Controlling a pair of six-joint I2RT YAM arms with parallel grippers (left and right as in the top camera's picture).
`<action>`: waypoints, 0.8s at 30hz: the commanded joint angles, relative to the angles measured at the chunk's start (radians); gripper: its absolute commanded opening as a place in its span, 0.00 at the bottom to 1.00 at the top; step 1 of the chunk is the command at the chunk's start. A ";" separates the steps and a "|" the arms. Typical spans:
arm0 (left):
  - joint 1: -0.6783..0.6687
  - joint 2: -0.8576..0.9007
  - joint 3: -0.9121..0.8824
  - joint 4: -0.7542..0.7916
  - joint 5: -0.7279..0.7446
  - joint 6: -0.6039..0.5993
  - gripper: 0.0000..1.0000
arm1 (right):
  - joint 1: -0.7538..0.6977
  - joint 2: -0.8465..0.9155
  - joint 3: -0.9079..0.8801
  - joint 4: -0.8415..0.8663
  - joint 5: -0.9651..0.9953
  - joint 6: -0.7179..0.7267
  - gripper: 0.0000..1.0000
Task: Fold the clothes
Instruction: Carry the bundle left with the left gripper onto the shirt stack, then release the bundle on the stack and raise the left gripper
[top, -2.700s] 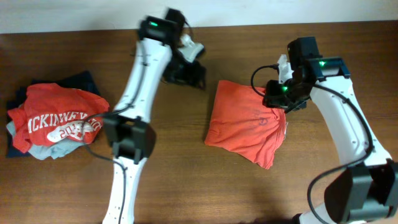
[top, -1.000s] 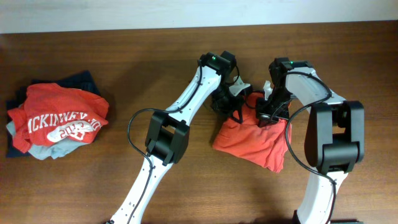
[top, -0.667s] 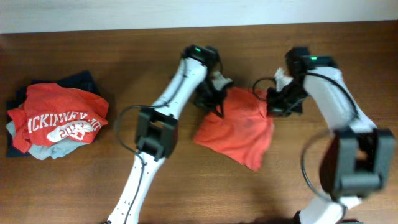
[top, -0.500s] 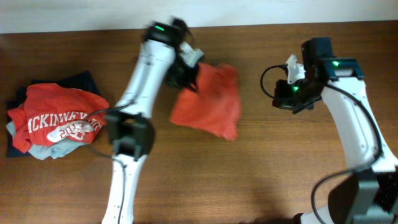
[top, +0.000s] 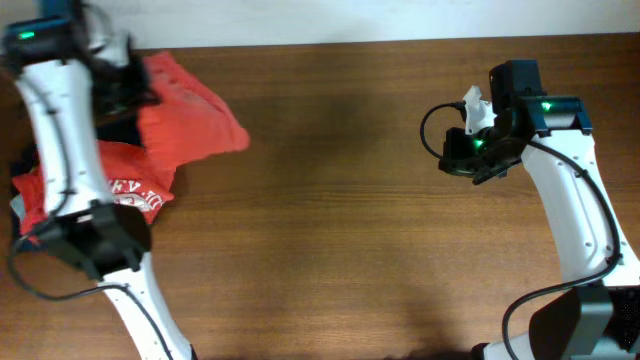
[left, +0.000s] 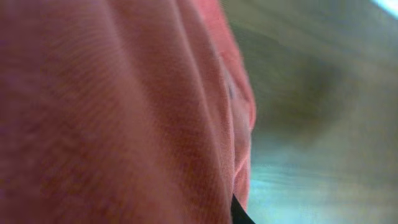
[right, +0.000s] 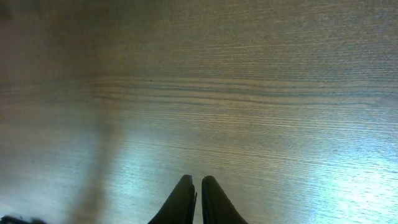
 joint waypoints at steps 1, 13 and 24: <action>0.122 -0.007 0.006 -0.027 0.050 -0.008 0.01 | -0.001 -0.009 0.006 -0.003 -0.013 -0.006 0.11; 0.384 -0.024 -0.043 -0.049 0.030 -0.014 0.01 | -0.001 -0.009 0.006 0.005 -0.013 -0.006 0.12; 0.494 -0.028 -0.391 -0.049 -0.056 0.025 0.37 | -0.001 -0.009 0.006 0.005 -0.013 -0.006 0.12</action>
